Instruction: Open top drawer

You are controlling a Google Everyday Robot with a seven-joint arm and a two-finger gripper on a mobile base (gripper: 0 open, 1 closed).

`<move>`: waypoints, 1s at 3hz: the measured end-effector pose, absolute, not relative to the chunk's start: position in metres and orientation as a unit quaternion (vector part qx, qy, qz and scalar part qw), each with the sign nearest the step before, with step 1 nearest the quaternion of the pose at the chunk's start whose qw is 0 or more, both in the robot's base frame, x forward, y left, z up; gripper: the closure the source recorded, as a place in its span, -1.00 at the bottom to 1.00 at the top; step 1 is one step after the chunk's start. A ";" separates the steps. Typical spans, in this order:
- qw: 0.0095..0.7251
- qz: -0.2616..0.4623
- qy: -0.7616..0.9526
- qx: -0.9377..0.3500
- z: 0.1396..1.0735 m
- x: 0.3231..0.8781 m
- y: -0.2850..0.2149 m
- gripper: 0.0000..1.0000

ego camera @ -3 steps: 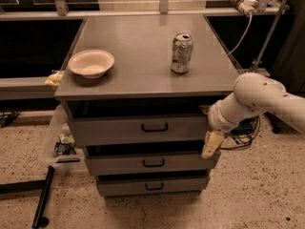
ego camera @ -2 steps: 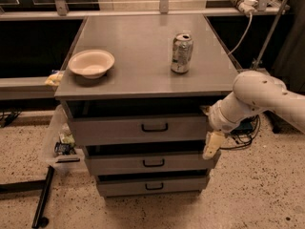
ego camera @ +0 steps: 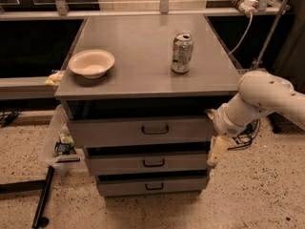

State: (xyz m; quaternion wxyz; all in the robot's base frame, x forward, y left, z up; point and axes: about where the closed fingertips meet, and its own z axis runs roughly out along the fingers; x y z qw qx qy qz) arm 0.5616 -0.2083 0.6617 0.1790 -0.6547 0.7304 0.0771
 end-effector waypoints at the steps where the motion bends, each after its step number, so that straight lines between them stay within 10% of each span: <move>1: 0.170 0.084 0.739 -0.647 0.662 0.549 -0.213 -1.00; 3: 0.162 0.091 0.745 -0.640 0.663 0.536 -0.216 -1.00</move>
Offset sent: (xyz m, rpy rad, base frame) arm -0.0544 -0.0167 0.0023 -0.0017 0.1002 -0.0664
